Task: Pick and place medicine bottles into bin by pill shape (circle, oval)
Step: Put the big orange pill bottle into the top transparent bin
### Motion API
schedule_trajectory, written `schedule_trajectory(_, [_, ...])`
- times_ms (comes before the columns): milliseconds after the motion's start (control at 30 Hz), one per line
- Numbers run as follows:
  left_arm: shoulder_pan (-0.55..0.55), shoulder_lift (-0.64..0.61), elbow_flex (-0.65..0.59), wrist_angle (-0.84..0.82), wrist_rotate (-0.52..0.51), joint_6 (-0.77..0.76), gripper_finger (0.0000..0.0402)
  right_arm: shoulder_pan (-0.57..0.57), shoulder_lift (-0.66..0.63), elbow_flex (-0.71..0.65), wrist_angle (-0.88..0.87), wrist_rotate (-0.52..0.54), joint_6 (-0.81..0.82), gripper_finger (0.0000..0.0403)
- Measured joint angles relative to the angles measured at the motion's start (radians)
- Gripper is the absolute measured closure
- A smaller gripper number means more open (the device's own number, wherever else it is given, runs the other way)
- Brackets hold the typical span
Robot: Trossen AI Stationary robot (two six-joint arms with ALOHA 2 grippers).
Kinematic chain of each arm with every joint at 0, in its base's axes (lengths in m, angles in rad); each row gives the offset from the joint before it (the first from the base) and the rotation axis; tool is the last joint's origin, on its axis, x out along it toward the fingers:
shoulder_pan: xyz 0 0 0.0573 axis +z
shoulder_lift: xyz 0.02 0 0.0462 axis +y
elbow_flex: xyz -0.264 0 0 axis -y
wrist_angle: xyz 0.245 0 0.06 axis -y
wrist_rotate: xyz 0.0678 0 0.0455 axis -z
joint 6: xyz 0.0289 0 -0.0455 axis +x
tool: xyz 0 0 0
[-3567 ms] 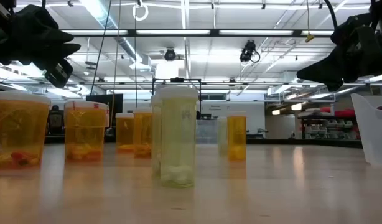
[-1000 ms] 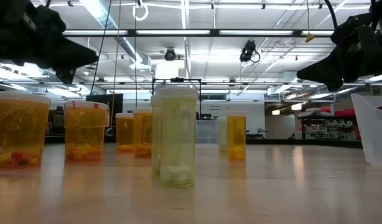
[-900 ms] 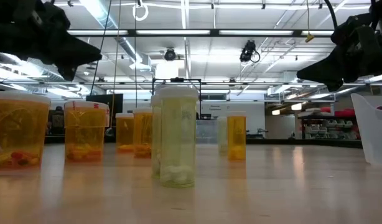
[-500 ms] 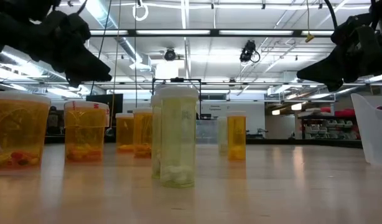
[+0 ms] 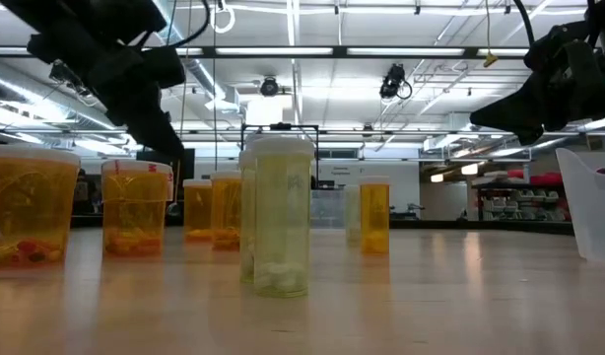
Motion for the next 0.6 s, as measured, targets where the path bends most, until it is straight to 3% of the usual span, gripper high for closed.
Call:
schedule_trajectory(233, [0.02,0.157,0.157,-0.247,0.067,0.032,0.013,0.0,0.0,0.0,0.0,0.0,0.0,0.0366])
schedule_trajectory(600, [0.011,0.389,0.353,-0.436,0.125,0.082,0.0104,0.0,0.0,0.0,0.0,0.0,0.0,0.0366])
